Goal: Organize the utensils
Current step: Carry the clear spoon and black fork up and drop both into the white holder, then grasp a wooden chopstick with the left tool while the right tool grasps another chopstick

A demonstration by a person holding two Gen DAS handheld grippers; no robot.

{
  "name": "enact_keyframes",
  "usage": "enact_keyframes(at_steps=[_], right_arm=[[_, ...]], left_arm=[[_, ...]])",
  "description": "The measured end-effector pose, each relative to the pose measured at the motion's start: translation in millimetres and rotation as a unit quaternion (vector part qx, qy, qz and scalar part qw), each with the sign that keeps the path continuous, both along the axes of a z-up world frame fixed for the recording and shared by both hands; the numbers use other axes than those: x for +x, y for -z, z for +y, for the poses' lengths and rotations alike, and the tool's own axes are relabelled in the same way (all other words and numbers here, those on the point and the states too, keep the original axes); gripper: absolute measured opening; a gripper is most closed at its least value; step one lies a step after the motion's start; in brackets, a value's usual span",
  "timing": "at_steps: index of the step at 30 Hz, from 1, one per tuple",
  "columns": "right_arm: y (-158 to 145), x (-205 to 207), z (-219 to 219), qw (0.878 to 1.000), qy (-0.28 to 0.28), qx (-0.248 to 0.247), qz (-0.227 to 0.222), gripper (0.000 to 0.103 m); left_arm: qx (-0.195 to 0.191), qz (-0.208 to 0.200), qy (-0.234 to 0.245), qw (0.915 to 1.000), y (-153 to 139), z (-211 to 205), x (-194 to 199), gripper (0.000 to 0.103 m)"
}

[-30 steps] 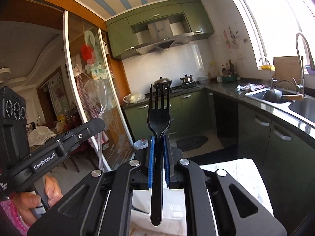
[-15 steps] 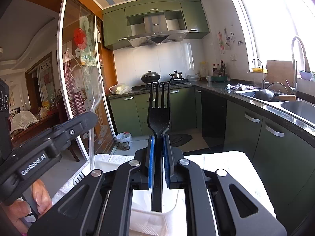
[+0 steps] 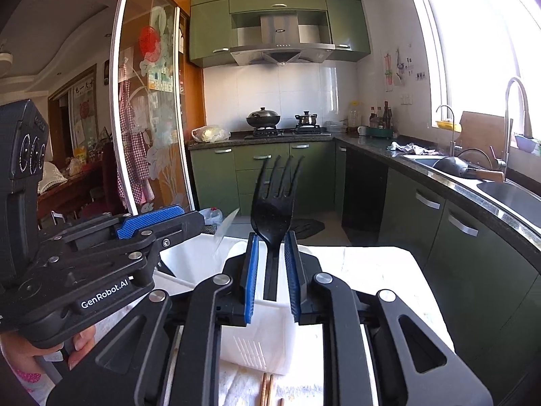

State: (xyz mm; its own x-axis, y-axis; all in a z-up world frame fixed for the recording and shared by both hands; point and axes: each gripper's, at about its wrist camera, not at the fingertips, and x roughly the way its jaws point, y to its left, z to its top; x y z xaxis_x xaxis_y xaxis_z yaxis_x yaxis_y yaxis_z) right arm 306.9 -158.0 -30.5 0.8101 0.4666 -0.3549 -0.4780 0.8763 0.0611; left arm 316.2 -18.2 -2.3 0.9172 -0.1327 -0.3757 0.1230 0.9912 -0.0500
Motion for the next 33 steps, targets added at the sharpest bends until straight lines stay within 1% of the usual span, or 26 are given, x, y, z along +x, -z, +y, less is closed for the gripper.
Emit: enact_keyframes(at_steps=[2,3,4,5,7,9,11,13,14,16,18,20,21,23,24,25,27,30,32,33], right_arm=[[-2,-7,-5,1.0,-0.001,-0.001,0.001,0.02],[-3,-11,-8,1.0,-0.001,-0.001,0.003,0.022],[-5,-14,-12,1.0,-0.004,-0.001,0.007,0.026],[-6,-18,-15,1.0,-0.008,0.002,0.011,0.027],[-9,-26,-22,1.0,-0.011,0.002,0.012,0.032],[-11,-29,-26,1.0,-0.018,-0.005,0.018,0.036],[-14,-31,-32,1.0,-0.02,0.001,0.024,0.036],[-19,-34,-41,0.999,-0.024,0.02,0.035,0.037],[-22,-36,-46,0.998,-0.029,0.03,0.041,0.038],[-26,-42,-52,0.997,-0.037,0.034,0.051,0.04],[-26,-49,-54,0.996,-0.046,0.022,0.071,0.04],[-23,-54,-55,0.993,-0.06,0.012,0.096,0.04],[-20,-56,-54,0.992,-0.064,0.003,0.107,0.04],[-13,-61,-54,0.989,-0.069,-0.01,0.129,0.04],[-9,-63,-53,0.987,-0.072,-0.016,0.139,0.04],[-5,-65,-52,0.986,-0.075,-0.024,0.148,0.04],[2,-69,-51,0.984,-0.075,-0.04,0.159,0.04],[16,-68,-48,0.978,-0.068,-0.081,0.181,0.04],[29,-62,-47,0.971,-0.062,-0.109,0.205,0.04],[38,-55,-48,0.967,-0.06,-0.12,0.218,0.039]], left_arm=[[0.0,0.004,0.004,1.0,-4,0,-7,0.023],[-0.001,0.009,0.005,1.0,-6,1,-12,0.026],[-0.004,0.016,0.007,0.9998,-9,2,-16,0.032],[-0.007,0.025,0.01,0.9996,-11,3,-20,0.035],[-0.015,0.048,0.011,0.9987,-14,7,-30,0.046],[-0.018,0.079,0.011,0.9967,-11,10,-39,0.047],[-0.016,0.116,0.004,0.9931,-6,15,-44,0.047],[-0.019,0.168,-0.007,0.9855,5,22,-47,0.047],[-0.019,0.2,-0.012,0.9795,14,25,-48,0.047],[-0.02,0.268,-0.015,0.9631,34,30,-50,0.046],[-0.019,0.326,-0.014,0.9451,57,33,-51,0.046],[-0.016,0.365,-0.015,0.9308,76,32,-51,0.046],[-0.011,0.379,-0.017,0.9252,85,30,-49,0.046],[-0.006,0.399,-0.028,0.9167,99,27,-45,0.044],[-0.004,0.407,-0.033,0.9127,105,25,-43,0.04],[-0.003,0.415,-0.037,0.9089,110,23,-41,0.038],[-0.004,0.428,-0.046,0.9026,118,21,-38,0.038],[0.01,0.439,-0.054,0.8969,126,15,-35,0.037],[0.013,0.45,-0.059,0.8912,132,13,-34,0.034],[0.018,0.446,-0.061,0.8928,132,12,-34,0.033]])
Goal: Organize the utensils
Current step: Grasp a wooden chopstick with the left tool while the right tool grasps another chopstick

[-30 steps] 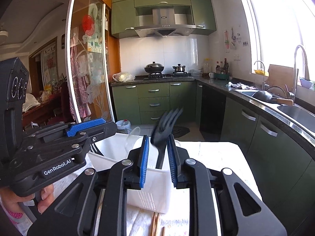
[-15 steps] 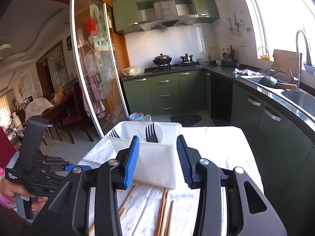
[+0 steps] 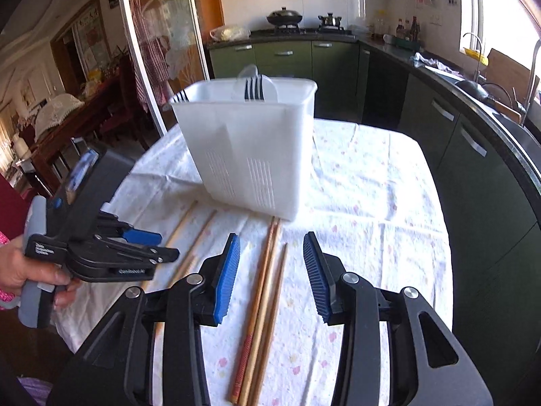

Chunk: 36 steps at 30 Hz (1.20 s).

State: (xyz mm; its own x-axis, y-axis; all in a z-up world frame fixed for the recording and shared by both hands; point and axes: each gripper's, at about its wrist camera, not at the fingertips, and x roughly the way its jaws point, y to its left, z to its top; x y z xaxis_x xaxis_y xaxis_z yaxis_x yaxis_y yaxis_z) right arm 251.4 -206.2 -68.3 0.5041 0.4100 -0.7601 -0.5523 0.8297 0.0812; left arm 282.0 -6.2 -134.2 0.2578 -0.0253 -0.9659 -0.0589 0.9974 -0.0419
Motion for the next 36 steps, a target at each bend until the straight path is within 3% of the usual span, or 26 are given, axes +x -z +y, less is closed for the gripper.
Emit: enact_keyframes(at_steps=[6,11,20,24,26,36], right_arm=[[48,18,6,0.996,-0.025,-0.015,0.089,0.017],[66,27,20,0.994,-0.027,-0.046,0.098,0.017],[78,46,16,0.992,0.001,-0.059,0.114,0.017],[83,48,23,0.99,-0.002,-0.074,0.121,0.017],[86,47,29,0.989,-0.009,-0.085,0.123,0.017],[82,36,38,0.981,-0.02,-0.137,0.134,0.017]], left_arm=[[0.01,0.002,-0.002,0.9999,1,-1,-3,0.024],[0.008,-0.001,0.006,0.9999,-1,3,-3,0.022],[0.009,-0.007,0.012,0.9999,-1,4,-6,0.022],[0.011,-0.009,0.014,0.9998,0,5,-4,0.013],[0.01,-0.006,0.018,0.9998,0,4,-3,0.009],[-0.011,0.031,0.032,0.9989,-1,-6,-9,0.009]])
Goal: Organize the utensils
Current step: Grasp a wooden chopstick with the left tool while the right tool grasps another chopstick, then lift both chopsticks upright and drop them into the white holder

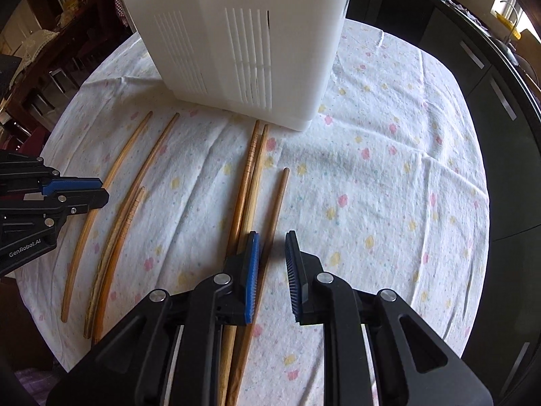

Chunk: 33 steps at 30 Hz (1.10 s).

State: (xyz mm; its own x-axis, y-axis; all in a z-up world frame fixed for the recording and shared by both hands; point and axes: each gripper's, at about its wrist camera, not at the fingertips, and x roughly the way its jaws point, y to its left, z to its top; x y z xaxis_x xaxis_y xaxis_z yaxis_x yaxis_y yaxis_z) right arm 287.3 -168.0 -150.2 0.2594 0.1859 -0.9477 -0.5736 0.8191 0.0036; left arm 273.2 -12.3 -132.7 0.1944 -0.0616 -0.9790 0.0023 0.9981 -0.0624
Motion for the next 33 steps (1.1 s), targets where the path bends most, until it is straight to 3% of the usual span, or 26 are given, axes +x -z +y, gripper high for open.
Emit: enact_keyframes(at_steps=[6,10,15,25,33], right_arm=[[0,-11,0,1.0,-0.01,-0.019,0.0,0.017],[1,-15,10,1.0,-0.017,-0.022,-0.003,0.007],[-13,-21,3,1.0,-0.005,0.027,-0.006,0.007],[-88,-36,-51,0.988,0.023,0.146,-0.055,0.007],[-128,-52,-73,0.976,0.029,0.193,-0.093,0.007]], left_arm=[[-0.001,0.022,0.006,0.9997,4,1,-10,0.009],[0.009,0.018,0.015,0.9997,4,-6,-15,0.009],[-0.02,0.013,0.006,0.9997,-3,2,-18,0.007],[-0.04,-0.12,0.02,0.9918,-93,12,-43,0.007],[-0.057,-0.174,0.028,0.9826,-139,11,-61,0.007]])
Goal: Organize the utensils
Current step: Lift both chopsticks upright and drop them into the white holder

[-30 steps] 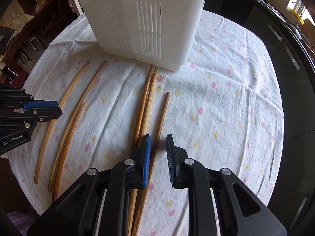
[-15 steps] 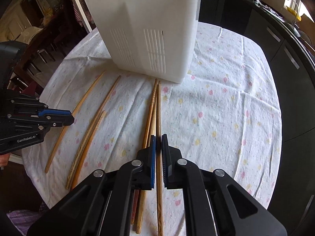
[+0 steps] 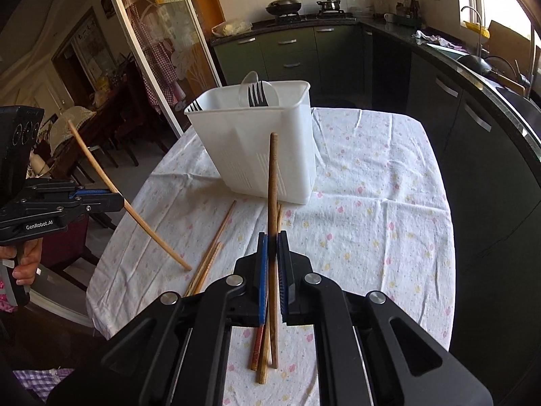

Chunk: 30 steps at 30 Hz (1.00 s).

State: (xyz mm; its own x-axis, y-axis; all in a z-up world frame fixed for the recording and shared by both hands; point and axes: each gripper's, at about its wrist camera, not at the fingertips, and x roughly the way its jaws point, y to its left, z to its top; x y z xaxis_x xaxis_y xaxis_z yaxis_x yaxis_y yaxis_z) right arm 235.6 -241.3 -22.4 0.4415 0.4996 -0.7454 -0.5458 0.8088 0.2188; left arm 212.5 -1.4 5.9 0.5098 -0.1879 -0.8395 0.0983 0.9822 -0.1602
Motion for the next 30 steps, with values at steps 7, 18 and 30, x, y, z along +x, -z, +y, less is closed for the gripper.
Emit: enact_keyframes(at_steps=[7,18,30], right_arm=[[-43,1,6,0.998,0.006,0.037,-0.049,0.007],[-135,21,21,0.989,0.009,0.074,-0.125,0.007],[-186,75,47,0.98,0.046,0.085,-0.174,0.007]], left_arm=[[-0.003,-0.045,0.007,0.999,-37,-1,2,0.007],[-0.002,-0.133,-0.006,0.9911,-114,-2,35,0.007],[0.013,-0.185,-0.032,0.9822,-131,-9,97,0.007]])
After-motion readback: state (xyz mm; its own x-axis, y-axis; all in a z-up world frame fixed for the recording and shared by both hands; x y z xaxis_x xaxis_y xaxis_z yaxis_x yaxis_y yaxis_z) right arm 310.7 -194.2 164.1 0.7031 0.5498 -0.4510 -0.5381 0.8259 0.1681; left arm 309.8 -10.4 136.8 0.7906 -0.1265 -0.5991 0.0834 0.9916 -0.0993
